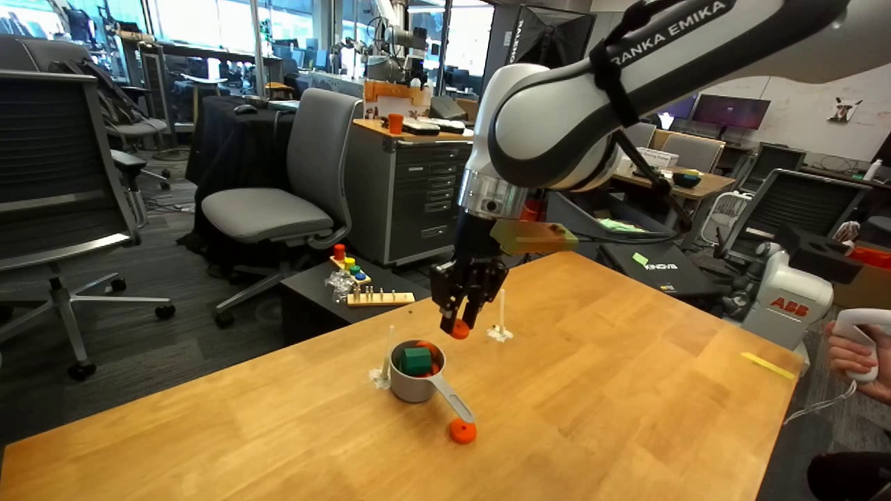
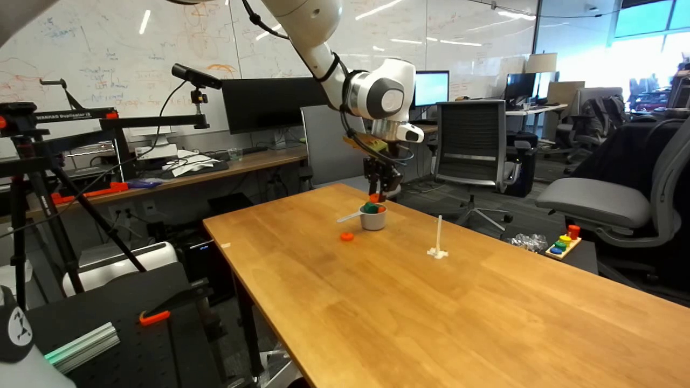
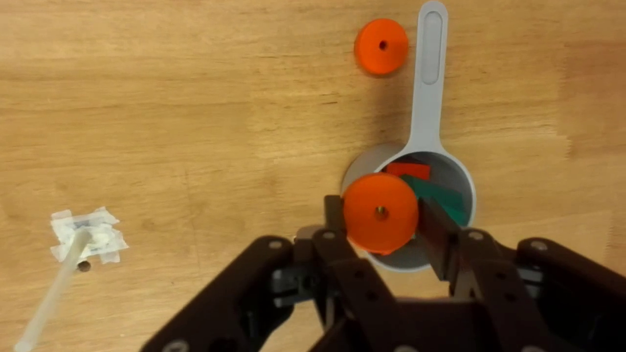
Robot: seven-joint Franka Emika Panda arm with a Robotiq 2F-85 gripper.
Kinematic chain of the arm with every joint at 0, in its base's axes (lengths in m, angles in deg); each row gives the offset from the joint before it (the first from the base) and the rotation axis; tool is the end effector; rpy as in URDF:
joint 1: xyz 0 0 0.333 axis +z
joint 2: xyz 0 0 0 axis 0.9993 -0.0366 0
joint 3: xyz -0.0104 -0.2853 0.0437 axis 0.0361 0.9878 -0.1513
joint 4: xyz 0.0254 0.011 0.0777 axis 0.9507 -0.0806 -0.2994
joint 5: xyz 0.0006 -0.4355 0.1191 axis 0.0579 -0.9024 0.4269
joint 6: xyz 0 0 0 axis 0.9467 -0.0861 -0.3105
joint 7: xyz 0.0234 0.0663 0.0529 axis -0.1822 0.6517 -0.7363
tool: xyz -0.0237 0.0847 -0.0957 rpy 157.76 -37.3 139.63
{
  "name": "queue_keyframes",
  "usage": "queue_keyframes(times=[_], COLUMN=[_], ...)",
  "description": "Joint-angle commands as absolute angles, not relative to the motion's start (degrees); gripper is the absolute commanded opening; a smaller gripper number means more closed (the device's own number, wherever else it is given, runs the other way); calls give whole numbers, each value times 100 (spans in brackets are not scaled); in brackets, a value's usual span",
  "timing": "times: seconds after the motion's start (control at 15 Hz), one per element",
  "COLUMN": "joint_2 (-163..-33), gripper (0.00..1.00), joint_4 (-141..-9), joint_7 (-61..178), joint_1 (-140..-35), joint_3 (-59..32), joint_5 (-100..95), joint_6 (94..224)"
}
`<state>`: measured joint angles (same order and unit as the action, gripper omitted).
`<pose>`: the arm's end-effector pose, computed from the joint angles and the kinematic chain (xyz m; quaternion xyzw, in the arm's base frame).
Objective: Put all the blocks and rings in the cup
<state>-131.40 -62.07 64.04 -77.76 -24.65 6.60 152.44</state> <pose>0.7239 0.2162 0.1079 -0.9962 -0.0062 0.0292 0.0822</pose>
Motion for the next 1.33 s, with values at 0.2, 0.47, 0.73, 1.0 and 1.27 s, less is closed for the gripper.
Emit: queue_keyframes(times=[0.2, 0.47, 0.73, 1.0, 1.27], joint_2=[-13796, -14034, -14180, -14135, -13968], gripper=[17, 17, 68, 97, 100], joint_4=[-5328, -5036, -4866, -4988, -5376], joint_7=[6242, 6255, 6272, 6286, 6376], joint_1=[-7733, -7661, -7606, -7642, -7733], joint_3=[-2646, -2654, -2634, -2614, -2503], joint_5=[817, 784, 757, 767, 745], joint_6=[15016, 15014, 14963, 14941, 14829])
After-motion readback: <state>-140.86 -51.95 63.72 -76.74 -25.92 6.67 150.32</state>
